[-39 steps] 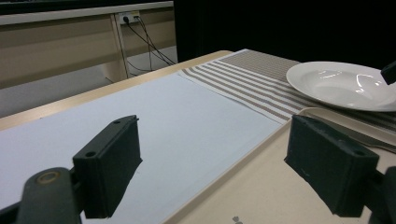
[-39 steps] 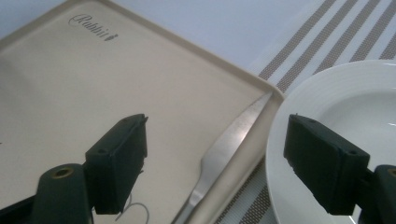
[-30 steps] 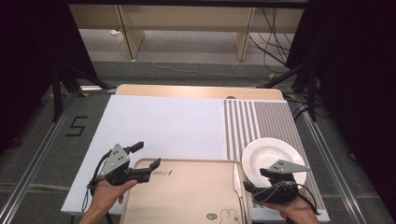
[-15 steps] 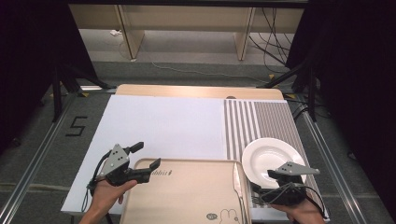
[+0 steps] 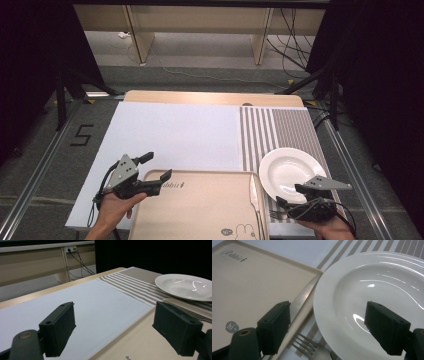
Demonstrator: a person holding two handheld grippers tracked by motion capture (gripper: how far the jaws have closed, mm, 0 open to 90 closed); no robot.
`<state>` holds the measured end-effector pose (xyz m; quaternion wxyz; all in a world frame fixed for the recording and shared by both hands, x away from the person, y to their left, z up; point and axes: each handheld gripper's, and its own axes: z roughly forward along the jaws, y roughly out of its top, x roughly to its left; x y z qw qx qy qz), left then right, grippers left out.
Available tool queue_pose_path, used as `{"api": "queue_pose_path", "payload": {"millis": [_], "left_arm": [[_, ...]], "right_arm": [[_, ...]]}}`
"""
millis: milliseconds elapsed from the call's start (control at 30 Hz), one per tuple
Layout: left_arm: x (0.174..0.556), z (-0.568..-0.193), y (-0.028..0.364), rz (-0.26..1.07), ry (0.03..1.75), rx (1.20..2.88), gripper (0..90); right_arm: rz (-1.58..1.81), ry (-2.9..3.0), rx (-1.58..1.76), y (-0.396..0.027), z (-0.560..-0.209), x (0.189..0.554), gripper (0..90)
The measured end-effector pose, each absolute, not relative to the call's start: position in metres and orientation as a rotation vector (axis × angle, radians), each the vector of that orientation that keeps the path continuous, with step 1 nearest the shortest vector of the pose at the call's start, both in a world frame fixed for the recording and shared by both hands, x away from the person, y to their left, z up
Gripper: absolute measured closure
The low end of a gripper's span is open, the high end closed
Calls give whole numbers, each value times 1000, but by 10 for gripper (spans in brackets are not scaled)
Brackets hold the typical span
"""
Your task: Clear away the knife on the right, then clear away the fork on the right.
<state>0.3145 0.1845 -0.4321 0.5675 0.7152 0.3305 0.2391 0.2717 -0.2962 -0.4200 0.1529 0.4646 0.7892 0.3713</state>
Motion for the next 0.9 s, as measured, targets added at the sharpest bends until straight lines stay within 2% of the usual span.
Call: {"api": "queue_pose_path", "payload": {"millis": [900], "left_arm": [[312,-432,183,569,753,1695,170]], "right_arm": [[938,2239,1389,-325,-423,259,222]]}}
